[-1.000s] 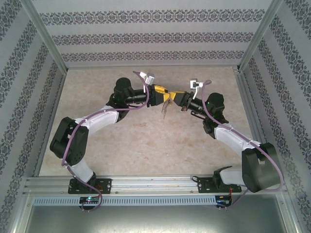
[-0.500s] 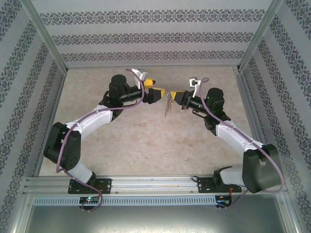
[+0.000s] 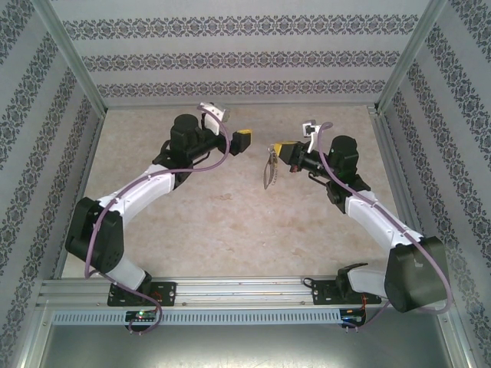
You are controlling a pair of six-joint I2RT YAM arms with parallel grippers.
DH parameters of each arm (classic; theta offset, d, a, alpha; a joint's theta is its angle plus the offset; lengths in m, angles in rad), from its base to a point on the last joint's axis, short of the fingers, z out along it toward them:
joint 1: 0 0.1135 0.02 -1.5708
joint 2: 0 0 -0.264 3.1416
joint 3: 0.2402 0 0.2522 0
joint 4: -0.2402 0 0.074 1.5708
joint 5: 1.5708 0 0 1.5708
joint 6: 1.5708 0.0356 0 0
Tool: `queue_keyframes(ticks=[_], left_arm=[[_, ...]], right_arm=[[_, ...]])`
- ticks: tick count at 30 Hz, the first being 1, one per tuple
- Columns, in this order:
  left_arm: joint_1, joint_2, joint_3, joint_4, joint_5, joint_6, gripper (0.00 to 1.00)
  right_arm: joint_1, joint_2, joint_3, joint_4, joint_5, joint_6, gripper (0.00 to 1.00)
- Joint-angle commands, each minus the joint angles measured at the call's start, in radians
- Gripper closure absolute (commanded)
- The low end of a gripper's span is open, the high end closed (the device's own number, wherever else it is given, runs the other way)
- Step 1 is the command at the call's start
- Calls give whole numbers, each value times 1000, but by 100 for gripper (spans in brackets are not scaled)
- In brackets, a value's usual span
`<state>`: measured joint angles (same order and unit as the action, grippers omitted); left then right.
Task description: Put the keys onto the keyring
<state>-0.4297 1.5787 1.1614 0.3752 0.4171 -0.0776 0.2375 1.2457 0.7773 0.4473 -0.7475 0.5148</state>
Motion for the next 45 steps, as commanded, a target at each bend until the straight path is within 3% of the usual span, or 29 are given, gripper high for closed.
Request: queue_keyframes(ticks=[1,10,16,24,35,45], left_arm=[[17,42,67,-74,5,58,0],[42,99,83,66,70,-11,0],[45,93,128,-12,154,-7,0],[48,85,205,-176,398,9,1],[48,97,290,-350,654,16,25],[30,145,327,-364,716,-21,30]], right_arm=[[-9,-38,60,-89,17,-94,100],[-28,-36,151,-274,-2,-214,100],[-31,-20,248,-440,-65,-344,100],[-30,8,323,-558,-147,-437,100],[-22,60,359,-570,-213,-449,100],[-12,69,369,-553,-227,-440,100]])
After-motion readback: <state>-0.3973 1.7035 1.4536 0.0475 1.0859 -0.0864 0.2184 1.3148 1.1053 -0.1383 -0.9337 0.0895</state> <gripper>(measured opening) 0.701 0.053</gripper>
